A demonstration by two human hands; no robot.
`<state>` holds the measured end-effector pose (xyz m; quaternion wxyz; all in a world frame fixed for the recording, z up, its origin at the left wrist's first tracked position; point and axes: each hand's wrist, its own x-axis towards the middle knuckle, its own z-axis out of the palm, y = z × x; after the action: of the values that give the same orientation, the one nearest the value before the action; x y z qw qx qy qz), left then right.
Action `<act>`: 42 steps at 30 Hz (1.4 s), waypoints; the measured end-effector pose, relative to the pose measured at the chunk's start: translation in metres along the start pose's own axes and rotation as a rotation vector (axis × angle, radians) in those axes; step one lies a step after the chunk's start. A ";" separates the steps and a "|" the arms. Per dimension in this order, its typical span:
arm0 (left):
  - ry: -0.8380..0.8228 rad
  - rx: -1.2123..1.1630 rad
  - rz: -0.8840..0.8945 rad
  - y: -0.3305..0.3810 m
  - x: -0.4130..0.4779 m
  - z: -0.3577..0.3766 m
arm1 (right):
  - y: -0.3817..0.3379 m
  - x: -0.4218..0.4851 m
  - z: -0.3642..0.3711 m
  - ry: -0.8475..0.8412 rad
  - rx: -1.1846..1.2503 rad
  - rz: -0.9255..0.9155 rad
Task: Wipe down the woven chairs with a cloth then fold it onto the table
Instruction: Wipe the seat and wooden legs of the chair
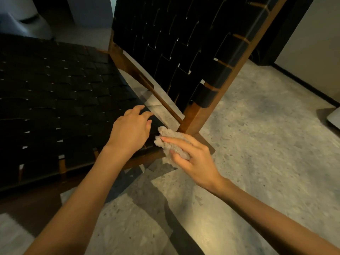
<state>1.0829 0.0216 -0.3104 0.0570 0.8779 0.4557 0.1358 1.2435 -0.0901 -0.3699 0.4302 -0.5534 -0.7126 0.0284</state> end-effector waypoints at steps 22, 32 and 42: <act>0.200 -0.341 0.281 0.065 0.017 0.044 | 0.104 -0.022 0.045 0.177 -0.333 0.242; 0.351 -0.046 0.174 0.089 -0.004 0.068 | 0.114 -0.019 0.011 -0.014 -0.127 0.350; 0.327 0.507 0.145 0.064 -0.035 0.102 | 0.118 -0.036 0.018 0.013 -0.126 0.273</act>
<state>1.1438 -0.0414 -0.4000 -0.2475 0.8608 0.4145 0.1611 1.3228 -0.0663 -0.4629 0.3915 -0.6711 -0.6284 0.0384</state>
